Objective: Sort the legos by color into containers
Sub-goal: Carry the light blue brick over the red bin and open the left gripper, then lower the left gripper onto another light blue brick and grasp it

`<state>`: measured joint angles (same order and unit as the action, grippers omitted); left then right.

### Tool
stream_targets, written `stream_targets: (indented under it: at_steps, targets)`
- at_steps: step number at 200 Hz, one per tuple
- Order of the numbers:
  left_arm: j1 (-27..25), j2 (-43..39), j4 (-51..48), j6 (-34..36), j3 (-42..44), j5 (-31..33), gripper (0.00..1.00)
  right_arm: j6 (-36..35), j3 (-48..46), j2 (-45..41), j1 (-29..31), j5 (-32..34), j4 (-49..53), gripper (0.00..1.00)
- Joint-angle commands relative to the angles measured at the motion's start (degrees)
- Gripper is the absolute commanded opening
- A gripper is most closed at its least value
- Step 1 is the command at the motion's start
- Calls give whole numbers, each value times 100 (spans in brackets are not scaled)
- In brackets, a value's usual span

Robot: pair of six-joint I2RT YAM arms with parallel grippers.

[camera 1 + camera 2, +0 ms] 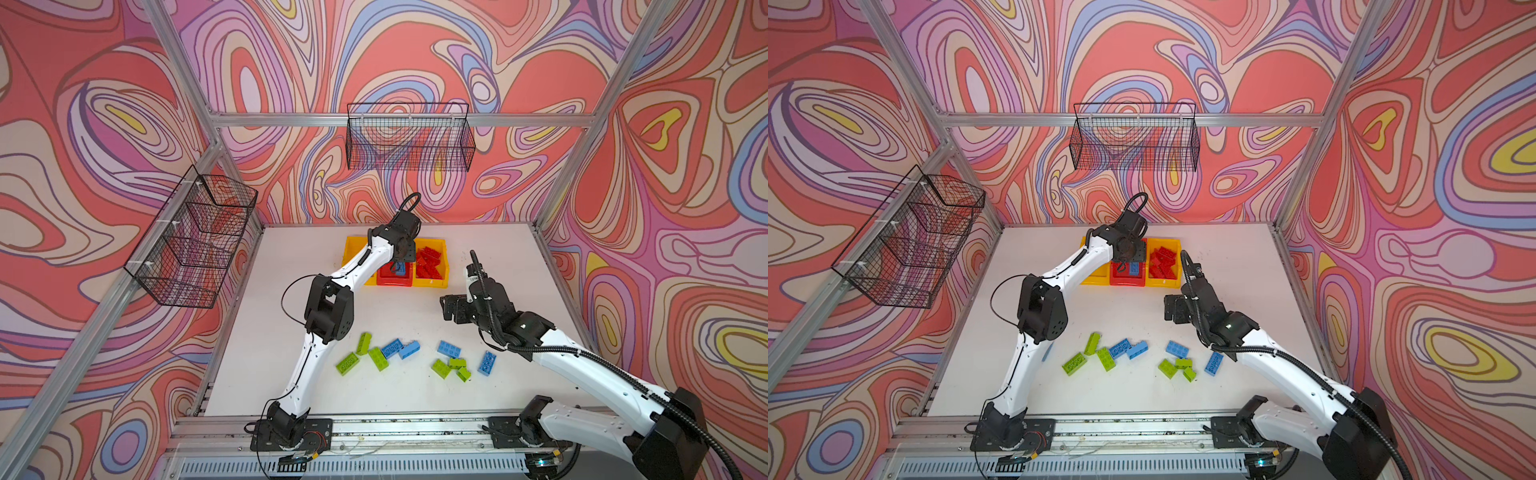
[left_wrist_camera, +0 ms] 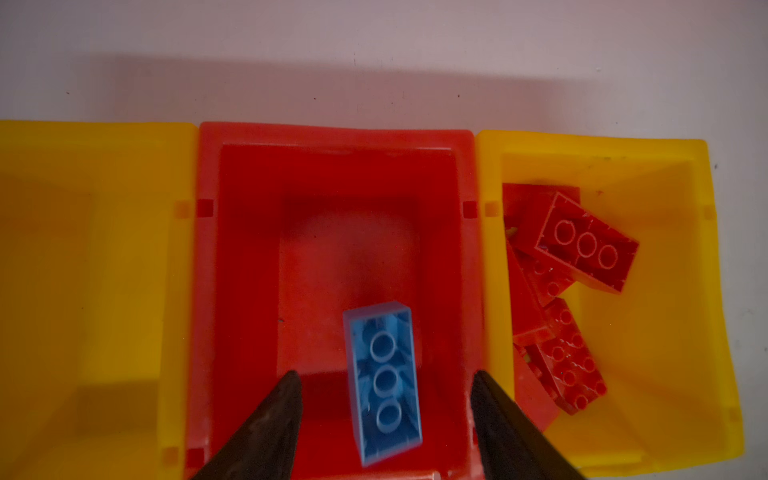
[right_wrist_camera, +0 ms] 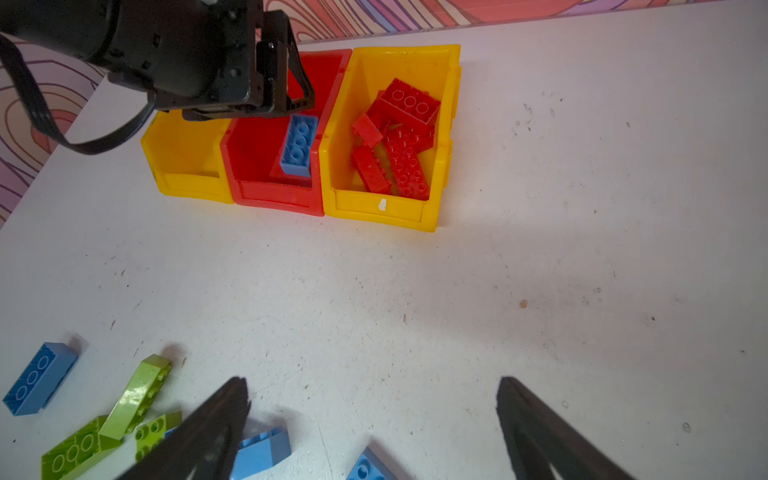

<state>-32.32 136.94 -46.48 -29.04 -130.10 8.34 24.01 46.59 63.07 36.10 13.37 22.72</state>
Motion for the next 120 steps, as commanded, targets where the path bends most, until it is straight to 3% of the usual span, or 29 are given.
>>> stream_targets:
  at_steps: [1,29,59,85,120]
  targets:
    - [32,-248,-192,91,195,0,85,77,109,-14,29,117,154,98]
    - [32,-1322,429,33,1620,18,87,96,191,34,29,67,97,98]
    - [32,-3145,1625,-222,4318,132,89,109,236,142,29,-173,-29,98]
    - [32,-4478,1677,-482,6134,636,89,113,339,359,38,-398,-164,98]
    - [67,-5874,1408,-895,7957,1124,92,69,558,698,117,-637,-323,97]
